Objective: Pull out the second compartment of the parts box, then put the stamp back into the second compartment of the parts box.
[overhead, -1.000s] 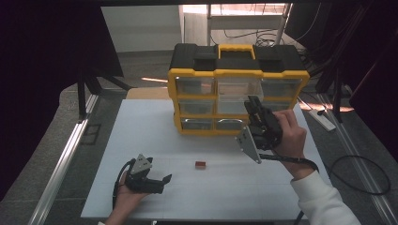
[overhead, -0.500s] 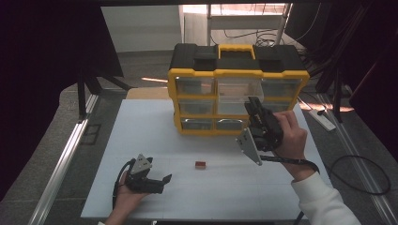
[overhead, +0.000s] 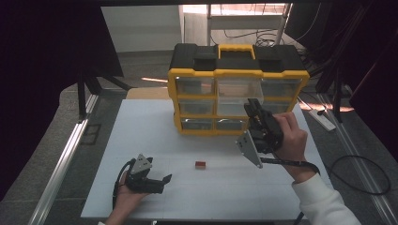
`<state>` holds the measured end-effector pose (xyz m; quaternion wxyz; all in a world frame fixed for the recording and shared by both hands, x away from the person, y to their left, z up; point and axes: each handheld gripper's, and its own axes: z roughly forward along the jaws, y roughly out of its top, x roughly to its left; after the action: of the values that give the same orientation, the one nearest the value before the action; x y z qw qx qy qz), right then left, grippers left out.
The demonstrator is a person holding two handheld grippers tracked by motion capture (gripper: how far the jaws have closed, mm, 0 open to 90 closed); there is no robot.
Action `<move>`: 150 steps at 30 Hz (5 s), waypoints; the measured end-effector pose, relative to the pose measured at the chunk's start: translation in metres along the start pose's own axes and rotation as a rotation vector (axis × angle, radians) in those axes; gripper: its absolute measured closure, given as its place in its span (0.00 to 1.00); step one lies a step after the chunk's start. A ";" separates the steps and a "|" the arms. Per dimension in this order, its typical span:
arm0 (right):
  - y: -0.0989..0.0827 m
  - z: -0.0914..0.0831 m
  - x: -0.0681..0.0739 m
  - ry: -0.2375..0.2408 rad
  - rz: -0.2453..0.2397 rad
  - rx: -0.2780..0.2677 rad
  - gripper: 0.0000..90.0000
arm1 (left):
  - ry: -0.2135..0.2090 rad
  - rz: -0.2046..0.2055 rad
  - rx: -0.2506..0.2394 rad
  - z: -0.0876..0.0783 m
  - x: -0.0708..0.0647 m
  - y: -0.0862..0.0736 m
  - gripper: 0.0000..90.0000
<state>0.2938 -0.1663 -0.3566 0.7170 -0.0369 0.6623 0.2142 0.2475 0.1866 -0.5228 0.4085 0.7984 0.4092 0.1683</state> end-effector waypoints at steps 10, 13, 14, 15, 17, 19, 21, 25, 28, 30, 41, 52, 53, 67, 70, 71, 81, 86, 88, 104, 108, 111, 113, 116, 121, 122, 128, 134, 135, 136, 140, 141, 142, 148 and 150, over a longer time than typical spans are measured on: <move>0.001 -0.001 0.001 0.003 -0.001 -0.002 0.81 | 0.002 0.000 0.000 0.000 0.000 0.000 0.02; 0.000 -0.001 0.001 0.005 -0.002 -0.003 0.81 | 0.001 0.000 0.000 0.000 0.000 0.000 0.02; 0.000 -0.001 0.001 0.005 -0.003 -0.003 0.81 | 0.001 0.000 0.000 0.000 0.000 0.000 0.02; 0.000 -0.001 0.001 0.005 -0.004 -0.003 0.81 | 0.001 0.000 0.000 0.000 0.000 0.000 0.02; 0.000 -0.001 0.001 0.004 -0.005 -0.003 0.81 | 0.001 -0.002 0.001 0.000 0.000 0.000 0.02; 0.001 -0.001 0.001 0.004 -0.006 -0.002 0.81 | 0.002 0.001 0.000 0.000 0.000 0.000 0.02; 0.001 -0.001 0.001 0.004 -0.006 -0.002 0.81 | 0.002 0.000 0.000 0.000 0.000 0.000 0.02; 0.000 -0.002 0.002 0.001 -0.002 -0.004 0.81 | 0.002 -0.001 0.000 0.000 0.000 0.000 0.02; 0.000 -0.002 0.003 -0.002 0.000 -0.002 0.81 | 0.002 -0.002 -0.001 0.000 0.000 0.000 0.02; 0.000 -0.002 0.003 -0.005 0.002 -0.004 0.80 | 0.002 -0.001 -0.001 0.000 0.000 0.000 0.02; 0.000 -0.005 -0.003 0.031 0.078 -0.020 0.55 | 0.003 -0.002 -0.001 0.000 0.000 0.000 0.02; 0.000 -0.013 -0.005 0.151 0.246 -0.059 0.40 | 0.003 -0.005 -0.008 -0.001 0.001 0.000 0.02; 0.000 -0.014 -0.005 0.167 0.271 -0.064 0.38 | 0.004 -0.005 -0.010 -0.001 0.000 0.000 0.02; -0.014 -0.023 -0.005 0.341 0.573 -0.088 0.33 | 0.010 0.002 -0.021 -0.002 0.000 0.001 0.02; -0.020 -0.023 -0.002 0.379 0.638 -0.090 0.33 | 0.008 0.003 -0.025 -0.003 0.000 0.001 0.02; -0.022 -0.023 -0.001 0.393 0.661 -0.088 0.32 | 0.008 0.003 -0.025 -0.003 0.000 0.001 0.02; -0.039 -0.020 0.015 0.521 0.817 -0.063 0.31 | 0.009 0.003 -0.040 -0.005 0.001 0.000 0.02; -0.044 -0.018 0.020 0.566 0.876 -0.058 0.30 | 0.010 0.006 -0.043 -0.005 0.002 -0.001 0.02; -0.046 -0.016 0.023 0.586 0.904 -0.054 0.30 | 0.011 0.002 -0.047 -0.006 0.002 -0.001 0.02; -0.057 -0.011 0.044 0.738 1.014 -0.005 0.30 | 0.008 0.015 -0.056 -0.004 0.001 0.002 0.02; -0.060 -0.010 0.048 0.770 1.031 0.009 0.30 | 0.009 0.015 -0.056 -0.004 0.001 0.002 0.02; -0.060 -0.009 0.051 0.788 1.039 0.018 0.30 | 0.009 0.014 -0.055 -0.003 0.001 0.003 0.02; -0.061 -0.009 0.053 0.800 1.044 0.025 0.30 | 0.006 0.017 -0.052 -0.003 0.001 0.003 0.02; -0.061 -0.008 0.057 0.813 1.053 0.039 0.30 | 0.007 0.022 -0.053 -0.003 0.000 0.003 0.02; -0.060 -0.006 0.063 0.835 1.064 0.055 0.30 | 0.006 0.021 -0.054 -0.003 0.000 0.003 0.02; -0.060 -0.006 0.064 0.837 1.067 0.056 0.30 | 0.007 0.022 -0.054 -0.003 0.000 0.003 0.02; -0.059 -0.005 0.066 0.848 1.067 0.058 0.30 | 0.008 0.023 -0.051 -0.002 0.000 0.004 0.02; -0.054 -0.002 0.071 0.863 1.063 0.067 0.30 | 0.010 0.016 -0.056 -0.003 0.001 0.004 0.02; -0.054 -0.002 0.071 0.863 1.063 0.067 0.30 | 0.010 0.016 -0.056 -0.003 0.001 0.004 0.02; -0.053 -0.002 0.072 0.866 1.060 0.068 0.30 | 0.010 0.017 -0.056 -0.003 0.000 0.004 0.02; -0.049 0.000 0.075 0.883 1.044 0.068 0.30 | 0.012 0.018 -0.058 -0.003 0.000 0.004 0.02; -0.049 0.000 0.075 0.886 1.042 0.071 0.30 | 0.013 0.018 -0.060 -0.003 0.001 0.004 0.02; -0.049 0.001 0.076 0.888 1.038 0.075 0.30 | 0.013 0.017 -0.064 -0.003 0.001 0.005 0.03; -0.047 0.002 0.078 0.897 1.029 0.084 0.30 | 0.012 0.016 -0.069 -0.004 0.002 0.005 0.03; -0.046 0.003 0.079 0.901 1.027 0.083 0.30 | 0.013 0.018 -0.067 -0.004 0.002 0.005 0.03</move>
<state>0.3152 -0.1863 -0.4436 0.1800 0.2240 0.8373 0.4651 0.2489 0.1888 -0.5170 0.4308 0.7868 0.3987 0.1910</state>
